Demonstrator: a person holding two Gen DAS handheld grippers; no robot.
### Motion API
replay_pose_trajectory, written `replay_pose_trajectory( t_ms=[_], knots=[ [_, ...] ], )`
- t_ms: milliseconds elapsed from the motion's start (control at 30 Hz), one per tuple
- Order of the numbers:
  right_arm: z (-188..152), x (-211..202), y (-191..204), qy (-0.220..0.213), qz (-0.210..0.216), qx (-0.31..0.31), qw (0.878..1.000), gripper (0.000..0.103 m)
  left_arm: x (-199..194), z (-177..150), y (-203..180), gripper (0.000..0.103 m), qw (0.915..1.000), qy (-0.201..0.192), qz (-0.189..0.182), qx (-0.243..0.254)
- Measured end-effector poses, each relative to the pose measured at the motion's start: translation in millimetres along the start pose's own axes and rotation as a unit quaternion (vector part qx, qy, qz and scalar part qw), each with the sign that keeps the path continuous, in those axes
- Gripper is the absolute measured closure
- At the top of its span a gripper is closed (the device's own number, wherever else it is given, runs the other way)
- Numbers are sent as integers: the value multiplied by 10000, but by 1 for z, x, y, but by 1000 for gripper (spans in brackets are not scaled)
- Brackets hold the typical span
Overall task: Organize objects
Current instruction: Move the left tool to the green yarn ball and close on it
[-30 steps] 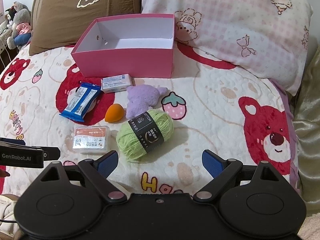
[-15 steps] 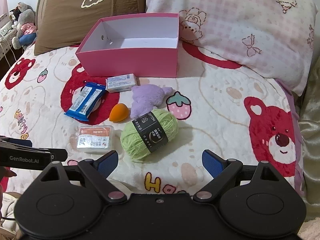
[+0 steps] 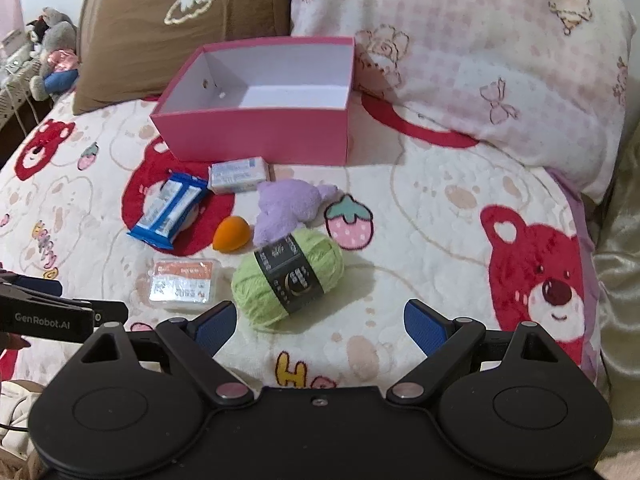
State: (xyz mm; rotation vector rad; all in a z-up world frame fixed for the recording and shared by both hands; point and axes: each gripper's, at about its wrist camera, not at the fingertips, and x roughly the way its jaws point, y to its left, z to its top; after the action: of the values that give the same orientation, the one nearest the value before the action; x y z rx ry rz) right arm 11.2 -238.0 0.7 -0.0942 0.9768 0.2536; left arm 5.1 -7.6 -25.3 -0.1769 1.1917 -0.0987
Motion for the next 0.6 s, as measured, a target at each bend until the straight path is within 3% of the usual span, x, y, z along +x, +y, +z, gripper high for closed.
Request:
replay_pose_trajectory(
  t_ms=[100, 233, 400, 600],
  knots=[
    [1, 0, 2, -385, 299, -828, 9954, 10, 0, 6, -7, 1, 9998, 0, -200, 3],
    [2, 10, -1, -422, 528, -1601, 9848, 10, -3, 12, -23, 1, 9995, -238, -56, 205],
    [2, 17, -7, -623, 966, -2046, 9721, 10, 8, 22, -42, 1, 9988, -279, -111, 375],
    [-2, 37, -1, -460, 1549, -2342, 9587, 10, 21, 27, -60, 2, 9966, -434, -17, 694]
  ],
)
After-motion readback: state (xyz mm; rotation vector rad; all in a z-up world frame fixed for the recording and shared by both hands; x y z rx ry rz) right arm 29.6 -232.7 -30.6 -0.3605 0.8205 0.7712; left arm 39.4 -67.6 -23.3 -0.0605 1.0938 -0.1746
